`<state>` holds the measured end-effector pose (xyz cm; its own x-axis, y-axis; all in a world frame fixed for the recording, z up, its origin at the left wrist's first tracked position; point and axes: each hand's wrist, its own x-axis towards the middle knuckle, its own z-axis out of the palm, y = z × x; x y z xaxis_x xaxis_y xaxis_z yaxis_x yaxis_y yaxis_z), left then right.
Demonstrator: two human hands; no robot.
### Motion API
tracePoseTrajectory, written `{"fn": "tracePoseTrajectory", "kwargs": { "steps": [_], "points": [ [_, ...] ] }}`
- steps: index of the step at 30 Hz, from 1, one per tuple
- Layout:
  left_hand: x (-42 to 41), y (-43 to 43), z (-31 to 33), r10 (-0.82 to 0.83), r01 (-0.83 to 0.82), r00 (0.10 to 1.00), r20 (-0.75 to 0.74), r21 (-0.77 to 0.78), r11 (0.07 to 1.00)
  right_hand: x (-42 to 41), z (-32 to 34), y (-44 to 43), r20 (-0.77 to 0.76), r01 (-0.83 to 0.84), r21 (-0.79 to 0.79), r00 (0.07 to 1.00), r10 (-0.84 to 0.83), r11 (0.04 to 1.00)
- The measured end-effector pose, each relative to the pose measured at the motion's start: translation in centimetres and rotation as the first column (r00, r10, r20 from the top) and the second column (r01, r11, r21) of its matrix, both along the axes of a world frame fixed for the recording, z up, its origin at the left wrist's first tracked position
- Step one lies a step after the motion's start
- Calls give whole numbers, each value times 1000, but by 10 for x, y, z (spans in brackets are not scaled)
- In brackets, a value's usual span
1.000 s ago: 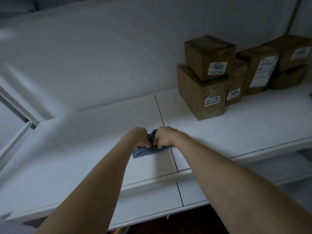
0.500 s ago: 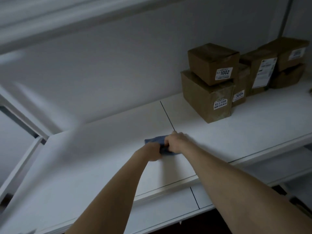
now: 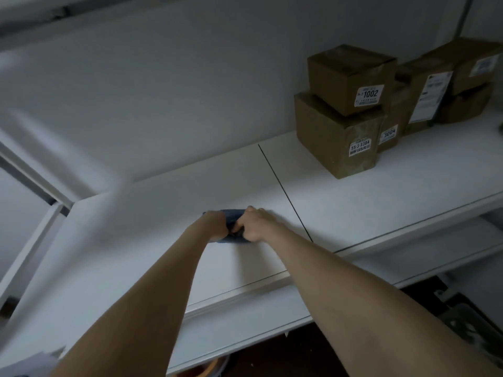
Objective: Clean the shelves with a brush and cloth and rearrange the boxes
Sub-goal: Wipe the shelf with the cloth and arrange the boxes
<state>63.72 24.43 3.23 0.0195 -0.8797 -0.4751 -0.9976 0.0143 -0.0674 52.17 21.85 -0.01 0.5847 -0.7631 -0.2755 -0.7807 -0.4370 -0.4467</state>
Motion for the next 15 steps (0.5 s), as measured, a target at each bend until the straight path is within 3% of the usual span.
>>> {"fn": "tracePoseTrajectory", "kwargs": {
  "steps": [1, 4, 7, 10, 13, 15],
  "points": [
    [-11, 3, 4, -78, 76, 994, -71, -22, 997, -13, 4, 0, 0, 26, 34, 1000, -26, 999],
    [-48, -5, 2, -177, 176, 983, -53, -30, 984, -54, 15, -2, -45, 100, 168, 995, -94, 981],
    [-84, -14, -13, -30, 27, 994, -103, -26, 999, -88, 22, -7, -173, 184, 175, 973, -154, 967],
    [-106, -4, -19, -48, 34, 982, -182, -80, 996, -103, 22, -13, -311, 249, 184, 932, -184, 951],
    [-107, 7, -16, 58, -88, 949, -310, -84, 993, -89, 25, -13, -467, 300, 301, 874, -134, 905],
    [-95, 10, -20, 87, -118, 958, -273, -98, 988, -68, 26, -8, -504, 297, 384, 861, -71, 874]
  ]
}}
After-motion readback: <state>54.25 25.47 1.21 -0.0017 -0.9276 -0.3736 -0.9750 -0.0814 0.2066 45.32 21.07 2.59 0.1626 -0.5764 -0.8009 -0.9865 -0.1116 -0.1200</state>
